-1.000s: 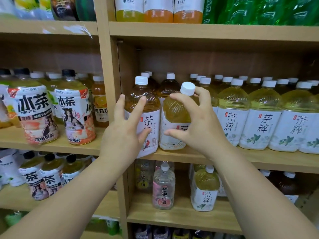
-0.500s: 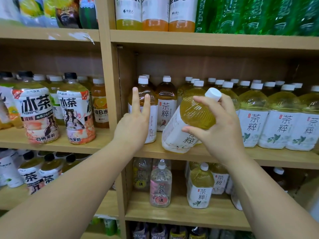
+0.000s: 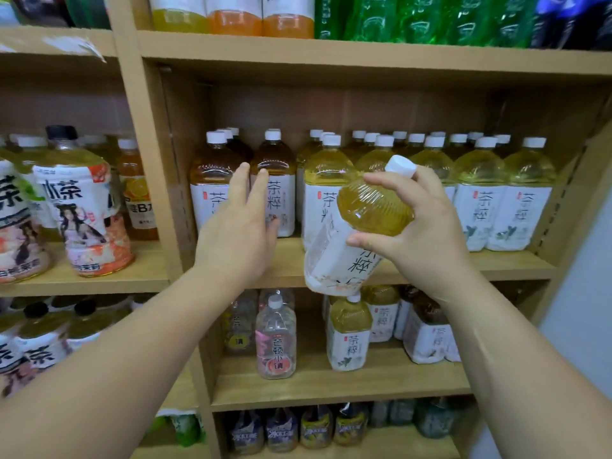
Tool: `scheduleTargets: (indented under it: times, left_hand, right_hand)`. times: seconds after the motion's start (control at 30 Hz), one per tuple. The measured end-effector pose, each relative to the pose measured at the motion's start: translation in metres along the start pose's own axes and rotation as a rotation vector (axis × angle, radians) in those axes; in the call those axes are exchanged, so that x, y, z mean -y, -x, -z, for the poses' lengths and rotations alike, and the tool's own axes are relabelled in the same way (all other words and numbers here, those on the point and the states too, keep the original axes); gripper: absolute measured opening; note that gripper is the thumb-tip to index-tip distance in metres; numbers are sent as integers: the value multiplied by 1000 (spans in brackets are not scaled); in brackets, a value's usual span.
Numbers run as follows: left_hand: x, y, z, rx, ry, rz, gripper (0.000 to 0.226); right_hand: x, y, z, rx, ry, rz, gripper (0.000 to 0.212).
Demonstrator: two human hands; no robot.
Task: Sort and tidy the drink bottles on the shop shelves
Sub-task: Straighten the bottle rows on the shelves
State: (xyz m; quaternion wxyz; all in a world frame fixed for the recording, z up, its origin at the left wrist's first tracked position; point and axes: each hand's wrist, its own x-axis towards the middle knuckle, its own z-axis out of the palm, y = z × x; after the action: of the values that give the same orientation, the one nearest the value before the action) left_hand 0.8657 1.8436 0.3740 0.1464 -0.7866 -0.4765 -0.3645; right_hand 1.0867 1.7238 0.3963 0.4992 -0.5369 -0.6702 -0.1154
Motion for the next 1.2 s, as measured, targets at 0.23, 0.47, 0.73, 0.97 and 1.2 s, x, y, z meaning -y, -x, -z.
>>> scheduleTargets:
  times: [0.23,0.47,0.73,0.97,1.2]
  left_hand:
    - [-98,53,-24,340,832,-213,78]
    - [-143,112,-115,698,974,-181,76]
    - [-97,135,-205,537,157,-18,75]
    - [-109,139,-241,588,172,-51,82]
    - [-104,141,-259,523,142,-61,80]
  right_hand:
    - [-27,42,54,115,80,-43,76]
    - [-110,138,37,221,90,-171,79]
    - [-192,215,-37,316,228,-390,71]
    - [-227,188,-66,271,171,-310,70]
    - [-242,170,-78,374,181,-321,68]
